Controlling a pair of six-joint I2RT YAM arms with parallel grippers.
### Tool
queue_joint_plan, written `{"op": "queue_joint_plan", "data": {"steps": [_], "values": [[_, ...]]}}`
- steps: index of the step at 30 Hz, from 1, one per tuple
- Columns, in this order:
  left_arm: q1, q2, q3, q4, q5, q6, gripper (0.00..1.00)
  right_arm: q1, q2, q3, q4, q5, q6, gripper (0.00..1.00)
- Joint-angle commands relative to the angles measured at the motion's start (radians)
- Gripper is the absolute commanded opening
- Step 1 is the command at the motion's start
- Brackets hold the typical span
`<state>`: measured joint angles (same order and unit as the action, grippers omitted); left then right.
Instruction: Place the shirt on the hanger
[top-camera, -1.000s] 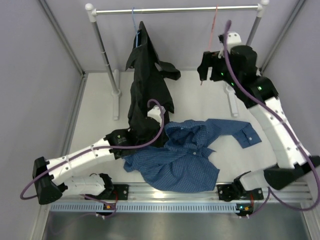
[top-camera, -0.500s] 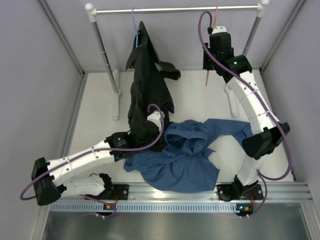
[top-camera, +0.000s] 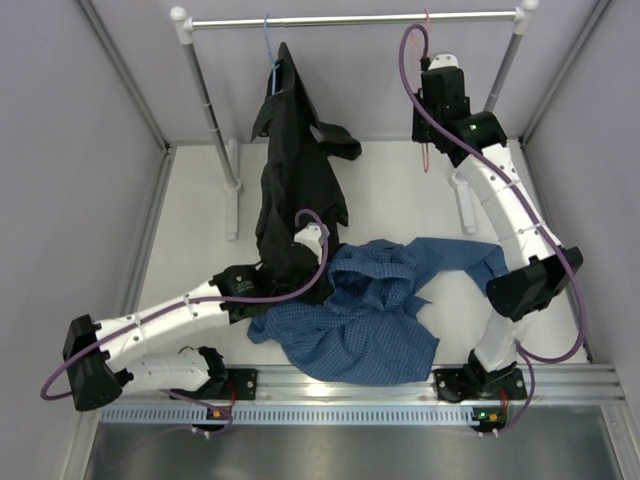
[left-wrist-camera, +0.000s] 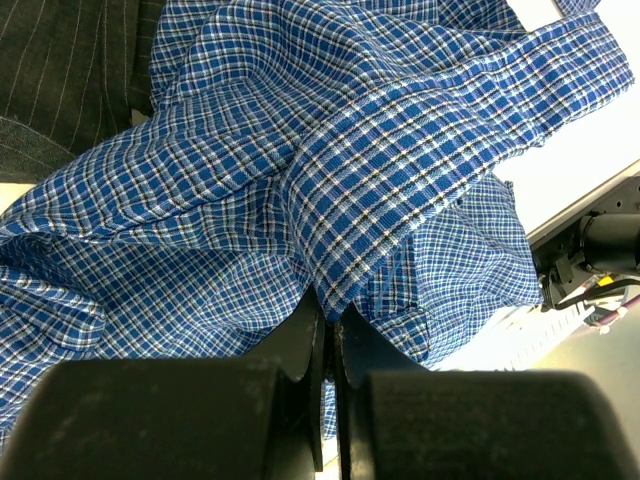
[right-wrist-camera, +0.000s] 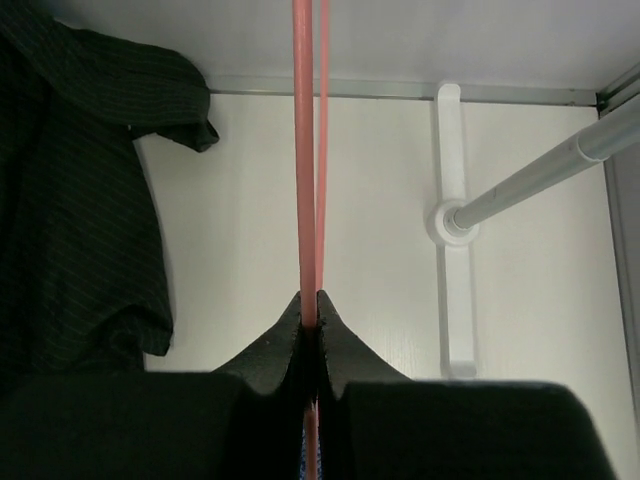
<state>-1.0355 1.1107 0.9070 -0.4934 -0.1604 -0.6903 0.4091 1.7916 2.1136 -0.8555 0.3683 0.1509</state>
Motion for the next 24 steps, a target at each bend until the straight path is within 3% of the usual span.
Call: {"op": "queue_joint_plan", "data": {"steps": [1,24], "values": [[-0.001,0.008,-0.002,0.016,0.010,-0.012,0.00,-0.016,-0.080,-0.001,0.009,0.043,-0.014,0.00],[-0.001,0.028,0.000,0.016,0.019,-0.015,0.00,-0.029,-0.149,0.075,0.153,-0.029,-0.097,0.00]]}}
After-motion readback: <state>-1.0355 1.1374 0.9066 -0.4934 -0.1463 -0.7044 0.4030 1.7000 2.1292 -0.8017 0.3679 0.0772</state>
